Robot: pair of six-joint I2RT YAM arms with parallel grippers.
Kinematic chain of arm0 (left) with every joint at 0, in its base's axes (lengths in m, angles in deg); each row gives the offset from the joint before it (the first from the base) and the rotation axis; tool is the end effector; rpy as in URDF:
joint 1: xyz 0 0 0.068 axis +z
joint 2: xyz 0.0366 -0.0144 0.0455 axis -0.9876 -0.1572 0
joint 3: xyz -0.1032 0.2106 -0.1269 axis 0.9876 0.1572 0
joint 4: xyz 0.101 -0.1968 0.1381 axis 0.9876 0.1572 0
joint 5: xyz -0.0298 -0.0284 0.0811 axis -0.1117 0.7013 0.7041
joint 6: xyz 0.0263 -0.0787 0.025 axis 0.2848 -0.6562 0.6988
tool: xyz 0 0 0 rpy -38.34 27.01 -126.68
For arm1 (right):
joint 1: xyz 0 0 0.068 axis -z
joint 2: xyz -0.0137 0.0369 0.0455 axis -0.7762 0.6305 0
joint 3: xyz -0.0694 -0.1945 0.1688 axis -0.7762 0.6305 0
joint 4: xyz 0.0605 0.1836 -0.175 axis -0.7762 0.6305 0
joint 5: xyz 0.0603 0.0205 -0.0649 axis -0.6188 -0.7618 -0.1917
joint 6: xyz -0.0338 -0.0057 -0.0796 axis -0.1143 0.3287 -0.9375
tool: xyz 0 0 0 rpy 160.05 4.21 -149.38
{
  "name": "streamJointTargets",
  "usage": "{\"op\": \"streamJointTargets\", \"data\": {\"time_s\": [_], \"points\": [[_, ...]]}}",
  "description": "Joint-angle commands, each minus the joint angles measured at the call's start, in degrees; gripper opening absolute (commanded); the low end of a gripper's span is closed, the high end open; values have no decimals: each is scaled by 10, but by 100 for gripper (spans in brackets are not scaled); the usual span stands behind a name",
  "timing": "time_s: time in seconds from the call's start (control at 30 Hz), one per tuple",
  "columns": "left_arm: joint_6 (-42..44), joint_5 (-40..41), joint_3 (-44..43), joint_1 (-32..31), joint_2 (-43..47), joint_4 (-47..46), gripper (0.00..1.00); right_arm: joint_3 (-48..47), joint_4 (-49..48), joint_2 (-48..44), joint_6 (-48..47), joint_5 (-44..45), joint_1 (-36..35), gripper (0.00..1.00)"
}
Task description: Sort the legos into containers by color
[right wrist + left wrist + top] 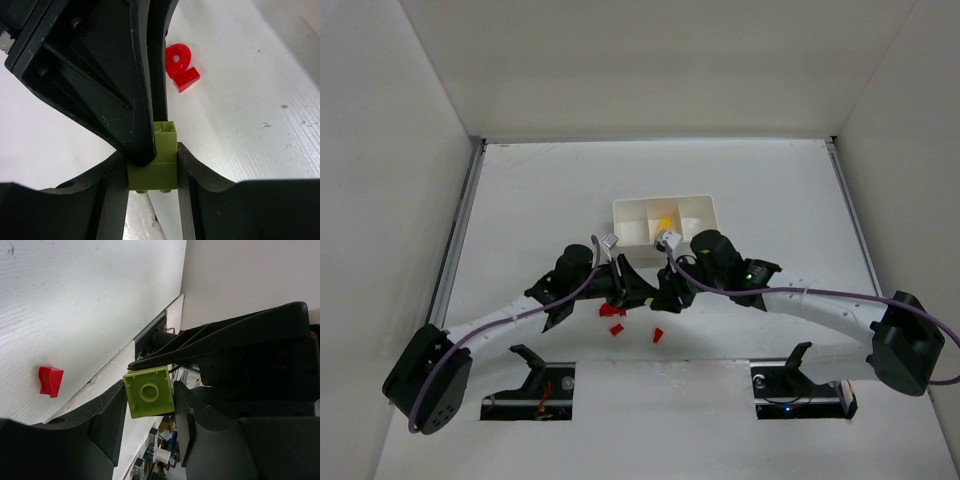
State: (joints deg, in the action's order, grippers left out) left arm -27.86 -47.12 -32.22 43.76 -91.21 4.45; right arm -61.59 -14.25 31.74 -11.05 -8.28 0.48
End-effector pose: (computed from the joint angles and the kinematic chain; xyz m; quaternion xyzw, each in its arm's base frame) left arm 0.1738 -0.1896 0.1890 -0.0272 0.7900 -0.5978 0.1330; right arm 0.1685 0.2558 0.2158 -0.3934 0.7766 0.3967 0.2910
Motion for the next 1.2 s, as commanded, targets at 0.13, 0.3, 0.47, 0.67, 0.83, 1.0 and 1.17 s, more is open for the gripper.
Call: {"op": "streamJointTargets", "data": {"time_s": [0.13,0.3,0.47,0.67,0.83,1.0,1.17], "points": [[5,-39,-17,-6,-13,-24,17,-38,-20,-10,-18,42,-1,36],[-10,-29,-15,1,-4,-53,14,-37,-25,-14,-20,61,-1,41],[-50,-38,-4,-3,-21,-111,12,-45,-13,-4,-28,126,-14,46],[-66,-30,7,2,-32,-142,11,-41,-20,-14,-29,150,-30,62],[-74,-23,9,7,-39,-162,11,-36,-12,-37,-32,171,-30,75],[-74,8,17,29,-29,-167,11,-14,-16,-102,-31,196,-30,92],[-72,52,19,48,-15,-163,11,31,-57,-168,2,235,-23,93]]}}
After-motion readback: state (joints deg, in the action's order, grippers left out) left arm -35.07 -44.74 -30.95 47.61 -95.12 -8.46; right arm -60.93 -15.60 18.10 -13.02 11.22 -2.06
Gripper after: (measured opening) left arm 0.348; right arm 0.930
